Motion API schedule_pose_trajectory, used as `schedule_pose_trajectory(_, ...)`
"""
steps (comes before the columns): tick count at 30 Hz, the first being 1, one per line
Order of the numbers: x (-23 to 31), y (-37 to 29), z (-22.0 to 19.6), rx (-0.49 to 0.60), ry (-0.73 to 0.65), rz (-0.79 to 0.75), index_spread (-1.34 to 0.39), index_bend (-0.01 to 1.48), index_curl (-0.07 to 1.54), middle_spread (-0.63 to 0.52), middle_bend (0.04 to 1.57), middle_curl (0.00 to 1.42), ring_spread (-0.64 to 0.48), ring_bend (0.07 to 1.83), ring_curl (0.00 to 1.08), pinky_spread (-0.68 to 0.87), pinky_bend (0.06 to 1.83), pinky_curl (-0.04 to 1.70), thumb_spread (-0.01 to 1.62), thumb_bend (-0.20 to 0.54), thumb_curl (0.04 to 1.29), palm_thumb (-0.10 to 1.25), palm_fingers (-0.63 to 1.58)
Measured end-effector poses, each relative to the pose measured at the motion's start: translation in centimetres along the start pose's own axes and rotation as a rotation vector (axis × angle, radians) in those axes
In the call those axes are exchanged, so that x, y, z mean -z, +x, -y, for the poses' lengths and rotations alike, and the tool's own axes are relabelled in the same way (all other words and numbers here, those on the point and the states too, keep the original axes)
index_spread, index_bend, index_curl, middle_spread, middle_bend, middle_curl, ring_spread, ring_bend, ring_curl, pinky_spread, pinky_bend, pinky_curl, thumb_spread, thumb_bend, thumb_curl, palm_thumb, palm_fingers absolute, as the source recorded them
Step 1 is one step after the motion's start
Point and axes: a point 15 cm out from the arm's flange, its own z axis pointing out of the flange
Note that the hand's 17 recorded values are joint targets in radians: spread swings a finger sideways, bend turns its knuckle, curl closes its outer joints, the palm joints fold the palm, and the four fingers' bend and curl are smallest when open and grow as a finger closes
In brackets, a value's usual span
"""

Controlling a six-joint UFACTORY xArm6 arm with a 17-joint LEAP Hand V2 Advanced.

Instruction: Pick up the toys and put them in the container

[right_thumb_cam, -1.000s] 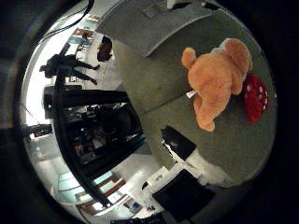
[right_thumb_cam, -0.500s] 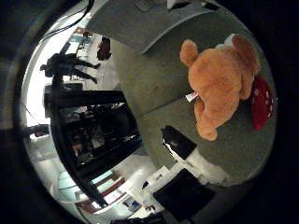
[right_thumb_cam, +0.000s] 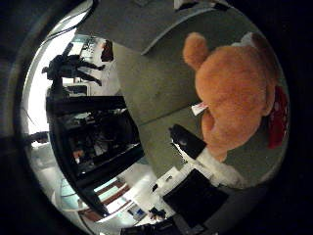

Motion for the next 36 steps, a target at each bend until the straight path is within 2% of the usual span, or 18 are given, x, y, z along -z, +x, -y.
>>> schedule_pose_trajectory(11, -1.2, -0.8, -1.2, 0.009, -0.045, 0.013, -0.46, 0.19, 0.34, -0.11, 0.19, 0.31, -0.06, 0.30, 0.24, 0.27, 0.59, 0.00, 1.02, -0.028, 0.35, 0.64, 0.39)
schedule_pose_trajectory(17, -1.7, -0.9, -1.9, 0.009, -0.076, 0.018, -0.47, 0.19, 0.36, -0.13, 0.21, 0.32, -0.10, 0.32, 0.23, 0.22, 0.58, -0.01, 1.02, -0.025, 0.35, 0.64, 0.49)
schedule_pose_trajectory(22, -2.0, -0.8, -2.4, 0.014, -0.098, 0.014, -0.48, 0.20, 0.38, -0.16, 0.32, 0.36, -0.20, 0.51, 0.26, 0.01, 0.56, -0.02, 1.03, -0.025, 0.35, 0.65, 0.83)
schedule_pose_trajectory(26, -2.1, -0.6, -3.1, 0.008, -0.104, 0.014, -0.44, 0.19, 0.40, -0.18, 0.41, 0.40, -0.25, 0.69, 0.32, -0.21, 0.80, 0.02, 1.03, -0.024, 0.35, 0.65, 1.16)
schedule_pose_trajectory(28, -2.1, -0.6, -3.3, 0.007, -0.103, 0.013, -0.42, 0.26, 0.45, -0.18, 0.54, 0.46, -0.25, 0.79, 0.36, -0.31, 0.94, 0.05, 1.03, -0.023, 0.35, 0.65, 1.26)
schedule_pose_trajectory(30, -2.0, -0.5, -3.4, 0.008, -0.104, 0.011, -0.39, 0.40, 0.52, -0.17, 0.67, 0.51, -0.23, 0.88, 0.40, -0.34, 1.03, 0.10, 1.03, -0.022, 0.35, 0.66, 1.35)
schedule_pose_trajectory(32, -2.1, -0.4, -3.6, 0.005, -0.105, 0.011, -0.36, 0.57, 0.59, -0.14, 0.85, 0.57, -0.20, 0.97, 0.45, -0.33, 1.10, 0.15, 1.04, -0.020, 0.35, 0.67, 1.40)
schedule_pose_trajectory(36, -2.0, -0.4, -3.8, 0.002, -0.105, 0.011, -0.28, 0.86, 0.72, -0.11, 1.09, 0.64, -0.18, 1.18, 0.53, -0.27, 1.29, 0.27, 1.04, -0.016, 0.36, 0.72, 1.34)
